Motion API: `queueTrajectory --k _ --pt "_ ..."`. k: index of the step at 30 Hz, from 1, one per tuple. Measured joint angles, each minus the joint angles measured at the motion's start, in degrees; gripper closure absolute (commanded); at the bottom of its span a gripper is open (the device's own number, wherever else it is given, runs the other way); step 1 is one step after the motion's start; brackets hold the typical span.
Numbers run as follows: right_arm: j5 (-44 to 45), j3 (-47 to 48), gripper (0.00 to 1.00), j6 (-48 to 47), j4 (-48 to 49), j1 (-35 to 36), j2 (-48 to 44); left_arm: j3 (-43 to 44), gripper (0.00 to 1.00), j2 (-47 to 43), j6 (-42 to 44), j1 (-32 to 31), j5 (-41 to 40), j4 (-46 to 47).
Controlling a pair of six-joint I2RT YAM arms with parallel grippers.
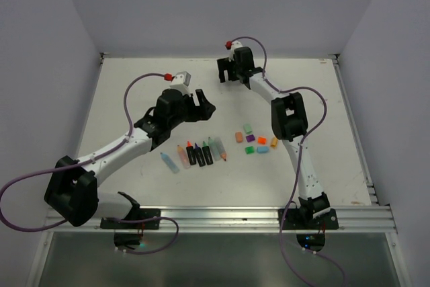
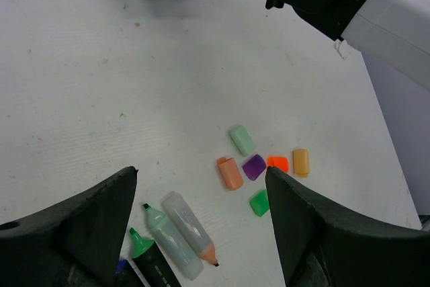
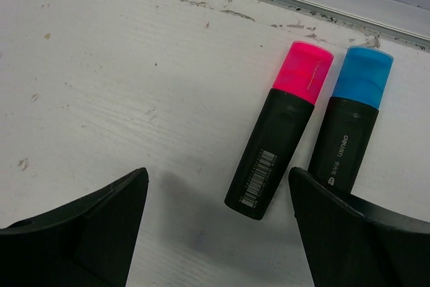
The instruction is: Open the pen caps
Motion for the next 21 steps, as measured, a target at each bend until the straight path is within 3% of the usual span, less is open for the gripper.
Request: queueTrajectory --k 14,21 --pt "2.01 3.98 0.20 8.41 -2.49 0.00 2.34 -0.59 0.20 -2.10 -0.02 0.02 -0.02 -0.44" --pt "4.22 5.53 0.31 10.69 -4.61 -0.11 2.84 -1.38 0.20 -2.67 -0.02 0.37 -0.02 -0.61"
